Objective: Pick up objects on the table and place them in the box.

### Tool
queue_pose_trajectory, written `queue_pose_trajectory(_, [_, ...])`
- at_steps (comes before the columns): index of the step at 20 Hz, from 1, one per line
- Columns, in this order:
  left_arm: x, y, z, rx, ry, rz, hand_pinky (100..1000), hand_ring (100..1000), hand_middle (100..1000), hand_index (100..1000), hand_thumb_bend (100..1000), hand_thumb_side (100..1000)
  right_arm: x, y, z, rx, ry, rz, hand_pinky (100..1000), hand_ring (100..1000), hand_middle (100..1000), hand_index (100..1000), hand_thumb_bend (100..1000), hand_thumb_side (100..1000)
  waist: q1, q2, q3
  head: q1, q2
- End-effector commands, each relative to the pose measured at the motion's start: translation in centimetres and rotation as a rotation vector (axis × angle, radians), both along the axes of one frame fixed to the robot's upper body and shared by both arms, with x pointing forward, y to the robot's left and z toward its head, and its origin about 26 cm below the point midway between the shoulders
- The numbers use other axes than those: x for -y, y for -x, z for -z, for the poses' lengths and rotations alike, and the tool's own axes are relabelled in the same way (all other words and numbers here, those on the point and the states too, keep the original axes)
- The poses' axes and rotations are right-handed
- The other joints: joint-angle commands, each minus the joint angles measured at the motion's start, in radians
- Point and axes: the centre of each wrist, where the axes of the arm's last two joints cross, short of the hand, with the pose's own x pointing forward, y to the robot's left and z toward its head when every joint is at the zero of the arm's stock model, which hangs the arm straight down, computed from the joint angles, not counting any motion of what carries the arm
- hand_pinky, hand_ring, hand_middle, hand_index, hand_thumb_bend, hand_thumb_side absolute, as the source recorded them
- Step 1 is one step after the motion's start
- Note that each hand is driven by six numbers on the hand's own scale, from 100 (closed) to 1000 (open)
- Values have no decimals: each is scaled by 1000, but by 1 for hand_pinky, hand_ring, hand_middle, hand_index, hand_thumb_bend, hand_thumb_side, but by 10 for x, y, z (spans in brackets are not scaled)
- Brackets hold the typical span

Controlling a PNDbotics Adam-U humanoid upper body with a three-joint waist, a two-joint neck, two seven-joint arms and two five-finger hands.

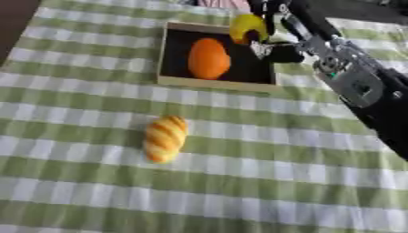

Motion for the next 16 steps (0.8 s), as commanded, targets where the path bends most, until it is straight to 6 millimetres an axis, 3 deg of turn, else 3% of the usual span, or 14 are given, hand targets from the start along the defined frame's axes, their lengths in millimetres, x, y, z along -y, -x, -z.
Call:
queue_pose_trajectory(1, [-3, 3, -8, 20, -13, -5, 747, 718, 620, 822, 100, 565, 5, 1, -9, 12, 63, 30, 843, 798, 421, 547, 100, 214, 4, -19, 1, -2, -17])
queue_pose_trajectory(4, [-4, 3, -7, 13, -13, -7, 747, 717, 620, 822, 100, 565, 5, 1, -6, -31, 109, 51, 911, 977, 737, 830, 100, 243, 1, -20, -2, 0, -10])
queue_pose_trajectory(5, [-3, 3, -7, 12, -13, -6, 747, 717, 620, 822, 100, 565, 5, 1, -6, -48, 125, 58, 956, 1000, 813, 899, 100, 247, 1, -21, -4, 1, -9])
queue_pose_trajectory(8, [-2, 3, -7, 7, -17, -2, 747, 717, 619, 822, 100, 565, 4, 2, -11, -77, 157, 77, 1000, 1000, 878, 951, 100, 231, 3, -23, -7, 4, -5])
queue_pose_trajectory(11, [-2, 3, -7, 4, -19, -1, 747, 717, 619, 822, 100, 565, 4, 3, -15, -89, 164, 83, 1000, 1000, 878, 951, 100, 231, 4, -25, -8, 6, -2])
queue_pose_trajectory(12, [-3, 3, -7, 4, -19, -1, 747, 717, 619, 823, 100, 565, 4, 3, -16, -88, 166, 82, 1000, 1000, 884, 965, 100, 155, 5, -26, -9, 6, -1])
queue_pose_trajectory(16, [-3, 3, -4, -6, -19, -1, 747, 717, 619, 823, 100, 565, 0, 10, -30, -67, 167, 47, 1000, 1000, 874, 958, 100, 145, 14, -37, -15, 10, 11])
